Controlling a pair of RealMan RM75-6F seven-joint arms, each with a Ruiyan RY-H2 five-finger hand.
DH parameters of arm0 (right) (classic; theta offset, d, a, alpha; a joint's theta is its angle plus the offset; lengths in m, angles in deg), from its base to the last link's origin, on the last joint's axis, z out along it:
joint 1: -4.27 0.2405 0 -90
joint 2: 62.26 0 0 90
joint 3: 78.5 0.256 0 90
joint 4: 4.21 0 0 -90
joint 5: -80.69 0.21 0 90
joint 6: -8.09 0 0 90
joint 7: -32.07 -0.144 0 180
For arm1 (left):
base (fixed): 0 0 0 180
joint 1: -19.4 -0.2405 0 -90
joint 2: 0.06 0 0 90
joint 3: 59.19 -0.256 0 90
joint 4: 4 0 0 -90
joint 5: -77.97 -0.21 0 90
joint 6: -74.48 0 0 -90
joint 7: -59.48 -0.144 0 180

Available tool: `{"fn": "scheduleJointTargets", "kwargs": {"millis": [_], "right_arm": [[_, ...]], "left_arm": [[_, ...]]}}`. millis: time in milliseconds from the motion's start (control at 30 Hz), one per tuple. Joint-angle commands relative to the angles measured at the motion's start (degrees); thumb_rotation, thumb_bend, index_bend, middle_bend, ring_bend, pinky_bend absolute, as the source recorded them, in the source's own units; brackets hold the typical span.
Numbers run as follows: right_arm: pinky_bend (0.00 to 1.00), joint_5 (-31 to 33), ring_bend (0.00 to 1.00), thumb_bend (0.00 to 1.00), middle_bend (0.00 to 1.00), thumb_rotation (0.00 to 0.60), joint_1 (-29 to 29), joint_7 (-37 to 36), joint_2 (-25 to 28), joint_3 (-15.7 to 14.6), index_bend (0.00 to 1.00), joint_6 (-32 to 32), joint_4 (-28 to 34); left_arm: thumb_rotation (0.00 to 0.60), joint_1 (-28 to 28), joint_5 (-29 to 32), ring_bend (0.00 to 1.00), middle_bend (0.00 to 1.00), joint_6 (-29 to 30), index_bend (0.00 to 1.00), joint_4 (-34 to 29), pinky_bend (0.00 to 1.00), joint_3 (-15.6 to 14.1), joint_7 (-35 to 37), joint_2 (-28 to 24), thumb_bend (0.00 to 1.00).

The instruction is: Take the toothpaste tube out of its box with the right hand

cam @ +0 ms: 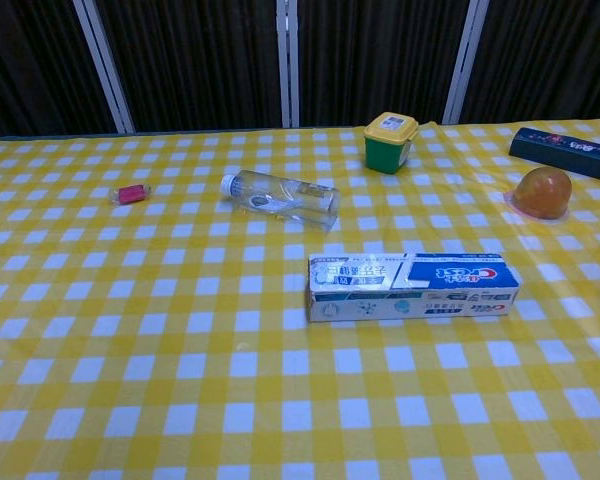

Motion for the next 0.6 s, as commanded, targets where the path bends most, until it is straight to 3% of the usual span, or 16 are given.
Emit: {"fn": "scheduleJointTargets", "kwargs": {"millis": [33, 200, 333, 600], "right_arm": [[0.01, 1.44, 0.0, 0.0, 0.02, 0.6, 6.49, -0.11, 0.16, 1.29, 0.03, 11.01, 2.55], [0.1, 6.44, 0.02, 0.0, 0.12, 0.6, 14.63, 2.49, -2.48, 3.42, 0.07, 26.23, 3.57], [0.14, 11.56, 0.07, 0.01, 0.16, 0.6, 18.98, 5.61, -6.26, 5.17, 0.09, 34.13, 2.41], [0.19, 19.84, 0.14, 0.04, 0.22, 0.6, 23.12, 13.6, -13.9, 7.03, 0.13, 38.72, -0.51]], "left_arm": [[0.6, 0.53, 0.86, 0.0, 0.0, -1.02, 0.0, 0.11, 0.0, 0.31, -0.51, 0.27, 0.0], [0.6, 1.44, 2.58, 0.0, 0.0, -3.23, 0.0, 0.75, 0.0, 0.59, -1.66, 0.95, 0.0], [0.6, 2.12, 4.04, 0.0, 0.0, -4.97, 0.0, 1.26, 0.0, 0.78, -2.34, 1.4, 0.0], [0.6, 3.15, 6.38, 0.0, 0.0, -7.51, 0.0, 2.46, 0.0, 1.14, -3.24, 2.06, 0.0]]}}
